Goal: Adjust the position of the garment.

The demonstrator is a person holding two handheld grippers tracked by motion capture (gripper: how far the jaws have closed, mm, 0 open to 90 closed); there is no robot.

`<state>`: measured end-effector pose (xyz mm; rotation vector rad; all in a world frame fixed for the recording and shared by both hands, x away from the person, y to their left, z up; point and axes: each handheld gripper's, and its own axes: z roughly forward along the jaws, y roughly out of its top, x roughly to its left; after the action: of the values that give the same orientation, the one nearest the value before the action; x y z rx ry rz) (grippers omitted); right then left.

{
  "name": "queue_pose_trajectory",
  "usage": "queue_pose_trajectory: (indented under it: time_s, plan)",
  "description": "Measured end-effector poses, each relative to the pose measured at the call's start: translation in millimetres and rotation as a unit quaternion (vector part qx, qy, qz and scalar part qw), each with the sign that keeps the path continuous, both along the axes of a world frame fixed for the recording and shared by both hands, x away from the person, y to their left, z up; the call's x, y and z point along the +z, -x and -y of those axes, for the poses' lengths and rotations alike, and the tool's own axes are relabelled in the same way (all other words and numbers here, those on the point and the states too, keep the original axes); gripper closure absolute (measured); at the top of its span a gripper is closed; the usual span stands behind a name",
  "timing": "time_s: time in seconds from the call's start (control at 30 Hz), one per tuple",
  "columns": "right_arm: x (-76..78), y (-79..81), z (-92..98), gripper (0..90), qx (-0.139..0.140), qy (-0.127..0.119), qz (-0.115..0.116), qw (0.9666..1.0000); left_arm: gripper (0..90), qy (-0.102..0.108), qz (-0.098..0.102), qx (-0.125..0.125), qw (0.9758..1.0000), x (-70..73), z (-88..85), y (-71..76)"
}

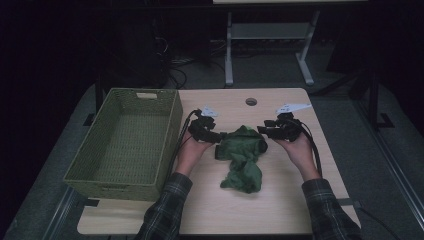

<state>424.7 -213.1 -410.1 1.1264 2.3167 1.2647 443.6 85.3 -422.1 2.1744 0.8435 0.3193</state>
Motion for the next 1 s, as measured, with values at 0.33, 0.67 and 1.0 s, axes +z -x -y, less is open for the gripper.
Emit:
queue_pose_trajectory:
  time_s: [0.33,0.67,1.0]
  plan:
    - [-37.0,-19.7,1.5,54.2,-0.01,0.021,-0.062,0.9978,36.8,-0.029,-0.026,-0.02,0.9991,-25.2,17.0,-14.6]
    - [-58.2,-23.3,-5.7,59.8,-0.001,0.058,-0.088,0.9944,43.1,-0.025,-0.047,-0.021,0.9984,-40.2,18.0,-20.3]
    - [-59.6,-19.7,-8.4,86.8,-0.001,0.061,-0.08,0.9949,80.2,-0.021,-0.062,-0.047,0.9967,-43.0,19.5,-19.9]
